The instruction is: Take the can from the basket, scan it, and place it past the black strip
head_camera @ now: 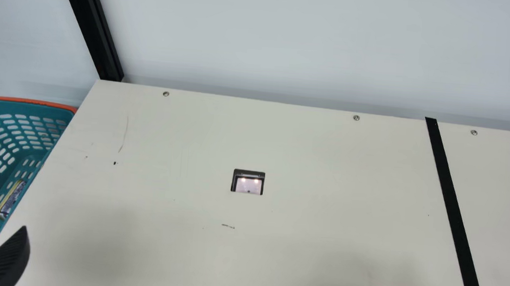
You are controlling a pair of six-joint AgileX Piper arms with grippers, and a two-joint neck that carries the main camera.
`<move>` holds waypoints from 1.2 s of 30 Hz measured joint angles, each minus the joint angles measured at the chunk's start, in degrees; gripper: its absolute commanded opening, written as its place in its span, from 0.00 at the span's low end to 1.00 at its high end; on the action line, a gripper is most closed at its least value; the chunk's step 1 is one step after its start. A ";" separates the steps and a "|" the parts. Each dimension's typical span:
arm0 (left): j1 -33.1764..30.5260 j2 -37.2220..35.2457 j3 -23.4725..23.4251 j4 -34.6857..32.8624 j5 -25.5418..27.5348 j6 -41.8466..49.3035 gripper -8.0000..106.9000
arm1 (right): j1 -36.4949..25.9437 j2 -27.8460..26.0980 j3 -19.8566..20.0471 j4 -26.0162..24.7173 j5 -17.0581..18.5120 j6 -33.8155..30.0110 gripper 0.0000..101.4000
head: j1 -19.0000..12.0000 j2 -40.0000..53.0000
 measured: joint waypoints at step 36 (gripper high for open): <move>0.00 0.00 0.00 0.00 0.00 0.00 0.85 | 0.00 0.00 0.00 0.00 0.00 0.00 1.00 | -4.69 23.17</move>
